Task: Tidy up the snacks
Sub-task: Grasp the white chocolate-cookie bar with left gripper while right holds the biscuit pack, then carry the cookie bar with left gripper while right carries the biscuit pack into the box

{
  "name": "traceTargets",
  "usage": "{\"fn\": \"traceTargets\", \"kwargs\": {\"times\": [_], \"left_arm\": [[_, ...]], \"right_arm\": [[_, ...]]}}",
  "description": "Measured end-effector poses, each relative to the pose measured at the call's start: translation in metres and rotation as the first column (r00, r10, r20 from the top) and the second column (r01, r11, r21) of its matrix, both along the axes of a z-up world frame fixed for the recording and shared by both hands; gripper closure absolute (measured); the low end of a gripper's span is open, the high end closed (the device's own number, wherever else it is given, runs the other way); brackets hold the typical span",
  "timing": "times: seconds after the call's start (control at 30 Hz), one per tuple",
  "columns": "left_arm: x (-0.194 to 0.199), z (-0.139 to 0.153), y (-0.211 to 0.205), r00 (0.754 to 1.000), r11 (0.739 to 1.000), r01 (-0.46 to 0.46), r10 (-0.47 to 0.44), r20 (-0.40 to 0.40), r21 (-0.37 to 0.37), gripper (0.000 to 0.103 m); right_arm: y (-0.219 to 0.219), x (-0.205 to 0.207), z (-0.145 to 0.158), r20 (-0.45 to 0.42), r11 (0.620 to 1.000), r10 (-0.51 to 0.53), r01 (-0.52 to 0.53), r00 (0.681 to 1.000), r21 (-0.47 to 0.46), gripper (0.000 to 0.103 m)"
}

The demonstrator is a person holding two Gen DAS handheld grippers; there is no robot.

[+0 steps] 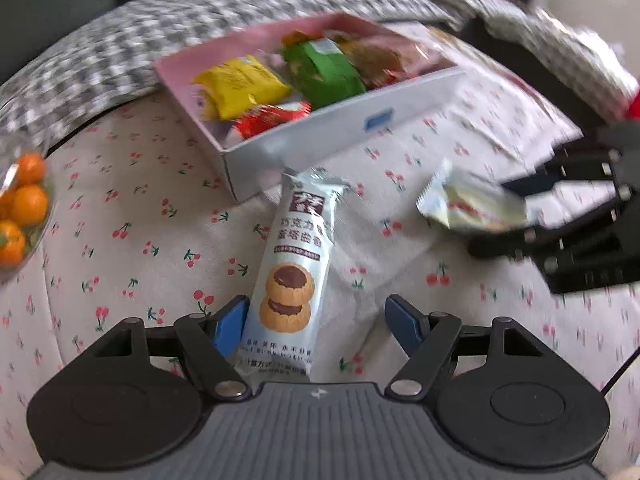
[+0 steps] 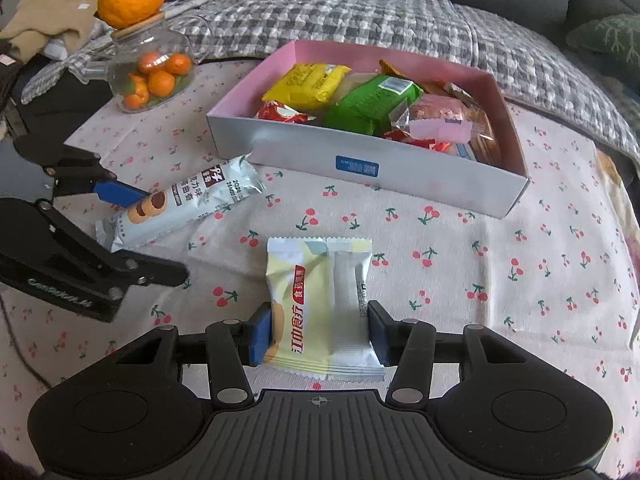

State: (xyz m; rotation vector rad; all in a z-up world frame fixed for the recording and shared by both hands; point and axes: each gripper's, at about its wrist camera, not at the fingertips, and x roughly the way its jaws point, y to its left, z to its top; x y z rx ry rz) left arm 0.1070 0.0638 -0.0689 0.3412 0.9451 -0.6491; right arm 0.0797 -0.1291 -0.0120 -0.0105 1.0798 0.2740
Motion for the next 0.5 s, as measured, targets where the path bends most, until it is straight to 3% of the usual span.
{"fn": "traceTargets", "kwargs": {"times": [0.13,0.27,0.33,0.4,0.5], "left_arm": [[0.0,-0.001,0.002,0.994,0.994,-0.103,0.104,0.036,-0.04,0.04],[-0.007,-0.002,0.005,0.978,0.978,-0.191,0.197,0.072,-0.085,0.051],[-0.008,-0.004,0.005,0.969,0.971,-0.221,0.228,0.091,-0.089,0.057],[-0.008,-0.002,0.005,0.962,0.965,-0.246,0.255,0.098,-0.096,0.064],[-0.009,-0.001,0.005,0.952,0.953,-0.283,0.293,0.09,-0.112,0.065]], "right_arm": [[-0.002,-0.003,-0.003,0.042,1.0,0.016,-0.016,0.999,0.012,0.045],[-0.002,-0.007,-0.007,0.059,0.998,0.048,-0.05,0.997,0.038,0.02],[0.002,-0.008,-0.008,0.05,0.999,0.04,-0.041,0.998,0.016,0.012],[0.002,-0.006,-0.007,0.032,0.999,0.027,-0.027,0.999,0.022,0.012],[0.003,-0.005,-0.008,0.024,0.999,0.026,-0.026,0.999,0.017,0.011]]}}
